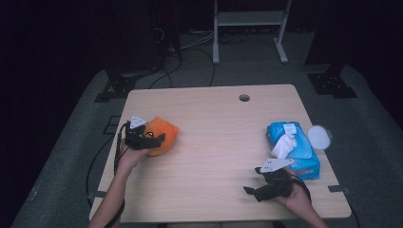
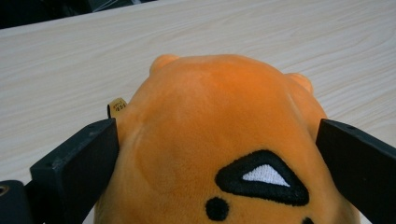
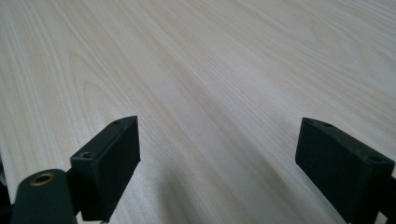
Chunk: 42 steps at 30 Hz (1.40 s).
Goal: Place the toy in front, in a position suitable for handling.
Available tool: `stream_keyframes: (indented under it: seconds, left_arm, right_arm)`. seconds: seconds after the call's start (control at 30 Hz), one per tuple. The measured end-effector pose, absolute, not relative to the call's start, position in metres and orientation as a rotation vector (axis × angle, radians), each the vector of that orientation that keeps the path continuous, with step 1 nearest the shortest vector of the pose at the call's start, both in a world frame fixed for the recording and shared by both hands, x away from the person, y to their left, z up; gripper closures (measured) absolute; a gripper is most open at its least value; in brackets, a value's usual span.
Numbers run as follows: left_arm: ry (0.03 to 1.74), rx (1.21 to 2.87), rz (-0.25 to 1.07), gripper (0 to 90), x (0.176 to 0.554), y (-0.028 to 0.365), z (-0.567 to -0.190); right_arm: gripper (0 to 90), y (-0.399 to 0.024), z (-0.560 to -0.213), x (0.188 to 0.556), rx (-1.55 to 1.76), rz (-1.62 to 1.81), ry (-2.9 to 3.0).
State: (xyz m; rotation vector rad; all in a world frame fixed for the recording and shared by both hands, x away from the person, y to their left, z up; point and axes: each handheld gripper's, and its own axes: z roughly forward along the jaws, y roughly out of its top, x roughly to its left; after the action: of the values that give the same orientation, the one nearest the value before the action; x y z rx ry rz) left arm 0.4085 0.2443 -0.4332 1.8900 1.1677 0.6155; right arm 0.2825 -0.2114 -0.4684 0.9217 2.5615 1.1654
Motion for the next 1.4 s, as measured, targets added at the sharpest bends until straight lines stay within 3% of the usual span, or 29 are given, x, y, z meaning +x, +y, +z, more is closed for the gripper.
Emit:
stream_keyframes:
  seconds: [0.37, 0.47, 0.73, 1.0, 1.23, 1.4]
  left_arm:
    - [1.128, 1.894, 0.633, 0.2, 0.407, 0.243, -0.437]
    - [1.132, 1.899, 0.631, 5.4, 0.406, 0.244, -0.435]
    - [1.169, 1.826, 0.561, 34.0, 0.407, 0.255, -0.427]
    - [1.136, 1.750, 0.472, 39.2, 0.403, 0.256, -0.421]
    - [0.892, 1.747, 0.356, 39.0, 0.381, 0.215, -0.403]
    - [0.688, 1.803, 0.272, 38.8, 0.351, 0.158, -0.397]
  right_arm:
    - [13.0, -0.212, -0.468, 0.282, 0.920, 1.169, 2.560]
    - [13.0, -0.212, -0.468, 0.282, 0.921, 1.171, 2.558]
    - [13.0, -0.212, -0.468, 0.282, 0.924, 1.174, 2.554]
    - [13.0, -0.214, -0.468, 0.284, 0.933, 1.174, 2.552]
    - [13.0, -0.216, -0.469, 0.286, 0.950, 1.166, 2.543]
    - [13.0, -0.221, -0.467, 0.287, 0.968, 1.171, 2.524]
